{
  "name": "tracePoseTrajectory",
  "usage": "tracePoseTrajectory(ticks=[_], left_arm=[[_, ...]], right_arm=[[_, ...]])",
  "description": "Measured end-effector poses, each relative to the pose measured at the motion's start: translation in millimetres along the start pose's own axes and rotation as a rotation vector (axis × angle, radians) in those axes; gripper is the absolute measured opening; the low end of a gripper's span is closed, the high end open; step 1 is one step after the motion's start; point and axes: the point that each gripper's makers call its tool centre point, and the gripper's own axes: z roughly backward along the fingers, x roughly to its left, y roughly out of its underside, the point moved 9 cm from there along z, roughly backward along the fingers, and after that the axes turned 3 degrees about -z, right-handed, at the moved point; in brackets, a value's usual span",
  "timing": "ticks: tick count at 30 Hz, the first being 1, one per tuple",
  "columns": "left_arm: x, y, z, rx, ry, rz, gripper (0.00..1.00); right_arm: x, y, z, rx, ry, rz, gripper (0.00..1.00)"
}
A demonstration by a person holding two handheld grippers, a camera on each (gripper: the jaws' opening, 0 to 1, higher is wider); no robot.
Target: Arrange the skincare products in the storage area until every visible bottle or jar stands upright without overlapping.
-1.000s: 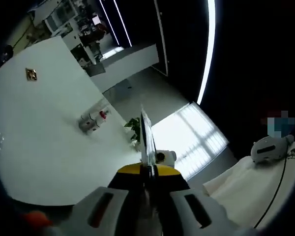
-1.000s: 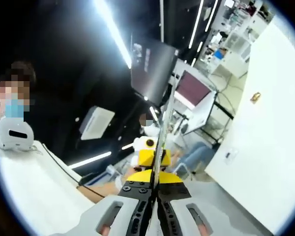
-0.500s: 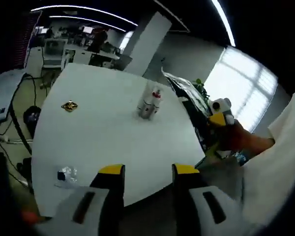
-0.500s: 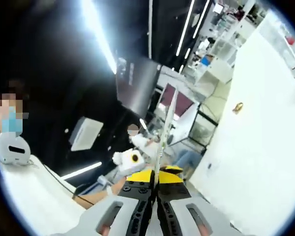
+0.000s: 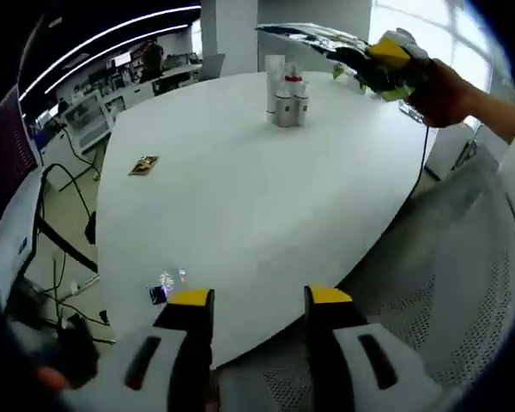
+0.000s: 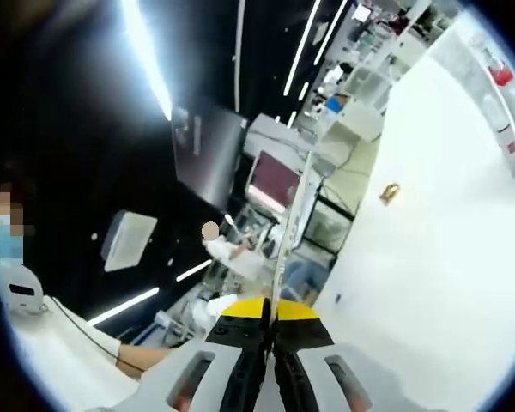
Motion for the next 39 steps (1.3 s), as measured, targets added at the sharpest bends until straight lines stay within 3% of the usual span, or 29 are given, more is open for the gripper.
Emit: tracePoseTrajectory(ticks=[3, 15, 23, 29, 39], left_arm=[[-6.0, 1.9, -3, 0.016, 0.016, -0.044, 0.34], [-1.3, 11.5, -8, 0.075, 0.034, 0.045, 0.28], [2.9, 13.8, -7, 0.061, 0.043, 0.116, 0.25], [3.0, 15.2, -7, 0.062, 0.051, 0.128, 0.23], [1.3, 16.9, -8, 0.077, 0.066, 0.125, 0.23]], right_arm=[[-9, -4.5, -3, -0.005, 0.025, -0.018, 0.0], [-54, -8.4, -21, -0.012, 0.155, -0.091, 0.0], [-93, -20.5, -31, -0.058, 0.284, -0.161, 0.0], [-102, -29.9, -39, -0.086, 0.306, -0.181, 0.0], [-101, -22.7, -41, -0.073, 0.307, -0.181, 0.0]])
